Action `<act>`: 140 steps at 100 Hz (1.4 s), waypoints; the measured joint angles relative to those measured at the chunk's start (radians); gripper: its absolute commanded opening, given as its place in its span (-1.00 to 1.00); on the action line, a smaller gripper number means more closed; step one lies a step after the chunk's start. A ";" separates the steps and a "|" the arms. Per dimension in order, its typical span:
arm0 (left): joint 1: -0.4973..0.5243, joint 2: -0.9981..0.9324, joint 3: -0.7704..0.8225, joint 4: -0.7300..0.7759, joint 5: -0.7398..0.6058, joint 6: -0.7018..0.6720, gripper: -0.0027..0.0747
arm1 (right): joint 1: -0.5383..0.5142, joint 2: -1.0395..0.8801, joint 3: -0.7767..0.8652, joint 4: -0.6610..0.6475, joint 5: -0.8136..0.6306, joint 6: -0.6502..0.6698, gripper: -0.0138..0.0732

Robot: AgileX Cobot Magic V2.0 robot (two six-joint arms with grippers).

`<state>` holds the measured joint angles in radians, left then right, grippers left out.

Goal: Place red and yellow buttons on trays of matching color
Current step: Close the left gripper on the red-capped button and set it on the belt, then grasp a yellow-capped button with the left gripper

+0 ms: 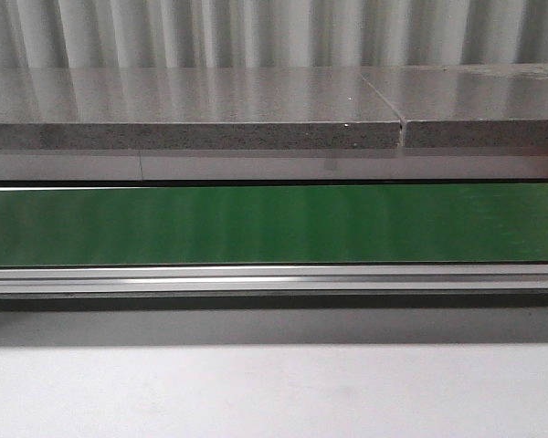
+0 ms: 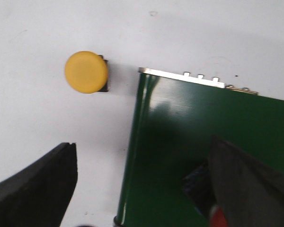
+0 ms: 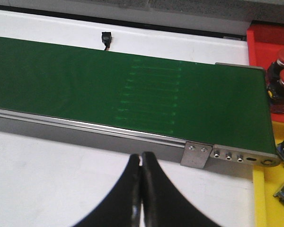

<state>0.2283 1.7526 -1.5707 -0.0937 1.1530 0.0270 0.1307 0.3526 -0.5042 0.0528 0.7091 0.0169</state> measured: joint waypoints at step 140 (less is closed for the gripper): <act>0.097 0.421 -0.228 -0.058 -0.028 -0.008 -0.06 | 0.000 0.000 0.000 0.000 0.000 0.000 -0.83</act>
<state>0.3253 2.1736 -1.7992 -0.1517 1.1248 0.0193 0.1307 0.3526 -0.5042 0.0528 0.7091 0.0169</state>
